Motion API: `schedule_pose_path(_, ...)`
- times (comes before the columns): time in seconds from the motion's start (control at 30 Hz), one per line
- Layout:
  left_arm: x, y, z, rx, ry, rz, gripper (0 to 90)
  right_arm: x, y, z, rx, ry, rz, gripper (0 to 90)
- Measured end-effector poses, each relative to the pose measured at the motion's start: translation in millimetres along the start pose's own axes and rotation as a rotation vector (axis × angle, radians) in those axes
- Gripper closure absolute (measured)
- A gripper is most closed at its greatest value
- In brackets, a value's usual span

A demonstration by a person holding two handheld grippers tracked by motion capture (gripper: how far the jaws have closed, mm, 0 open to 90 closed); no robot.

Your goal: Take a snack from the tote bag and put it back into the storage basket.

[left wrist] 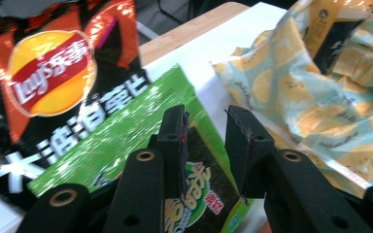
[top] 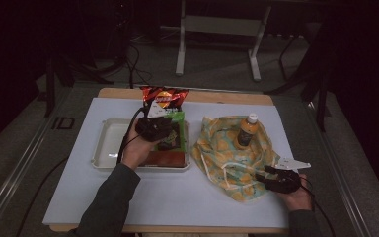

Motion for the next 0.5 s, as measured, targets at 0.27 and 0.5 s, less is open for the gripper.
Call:
schedule_pose_path(0.27,5.5,4.5,7.4,0.01,-0.027,-0.003,66.2,0.0,0.0,0.0,0.0,0.0,0.0,45.0)
schedule_pose_path(0.5,12.2,9.4,15.7,0.014,-0.065,-0.004,63.9,0.0,0.0,0.0,-0.002,-0.001,0.001,44.9)
Point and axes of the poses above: each handheld gripper's, and its own axes: x roughly forward along the jaws, y roughly out of its top, z roughly to its right, the point moved 1 cm from there along x, roughly forward along the jaws
